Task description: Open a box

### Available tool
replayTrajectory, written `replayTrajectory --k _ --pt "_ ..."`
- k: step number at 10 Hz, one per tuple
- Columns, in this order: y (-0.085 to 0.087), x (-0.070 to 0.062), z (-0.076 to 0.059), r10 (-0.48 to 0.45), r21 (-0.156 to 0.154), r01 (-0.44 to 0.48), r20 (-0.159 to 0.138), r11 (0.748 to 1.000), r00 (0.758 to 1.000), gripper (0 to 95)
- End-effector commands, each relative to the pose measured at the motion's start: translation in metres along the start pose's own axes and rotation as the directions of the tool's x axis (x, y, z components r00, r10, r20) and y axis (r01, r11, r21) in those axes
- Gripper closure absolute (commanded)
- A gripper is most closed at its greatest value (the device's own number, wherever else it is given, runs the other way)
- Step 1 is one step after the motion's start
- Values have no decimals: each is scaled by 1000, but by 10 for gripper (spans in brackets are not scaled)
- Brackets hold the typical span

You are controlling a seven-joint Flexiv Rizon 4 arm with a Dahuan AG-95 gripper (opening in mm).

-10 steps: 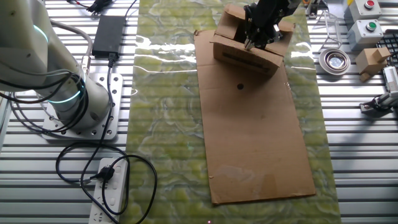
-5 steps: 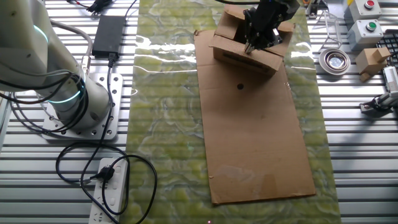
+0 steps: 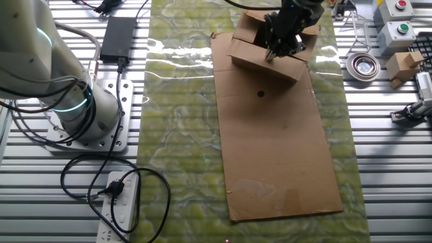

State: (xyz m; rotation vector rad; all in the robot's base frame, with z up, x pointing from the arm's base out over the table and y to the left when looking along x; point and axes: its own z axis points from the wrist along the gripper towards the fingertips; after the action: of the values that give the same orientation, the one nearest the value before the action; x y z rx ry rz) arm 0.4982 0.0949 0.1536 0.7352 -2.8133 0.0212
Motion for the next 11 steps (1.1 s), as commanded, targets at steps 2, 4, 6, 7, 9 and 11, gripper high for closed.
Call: replayTrajectory --k 2,4,6,7,9,11 --pt "1 -3 2 13 -2 -13 2 1000 1000 950" --pt "6 -8 3 33 -2 -33 2 999 999 950" --pt "8 -11 4 46 -1 -46 2 999 999 950" --pt "9 -12 5 57 -1 -57 2 998 998 950" --pt "10 -12 5 81 -1 -81 3 997 997 950" --pt "10 -12 5 128 -4 -128 8 992 992 950"
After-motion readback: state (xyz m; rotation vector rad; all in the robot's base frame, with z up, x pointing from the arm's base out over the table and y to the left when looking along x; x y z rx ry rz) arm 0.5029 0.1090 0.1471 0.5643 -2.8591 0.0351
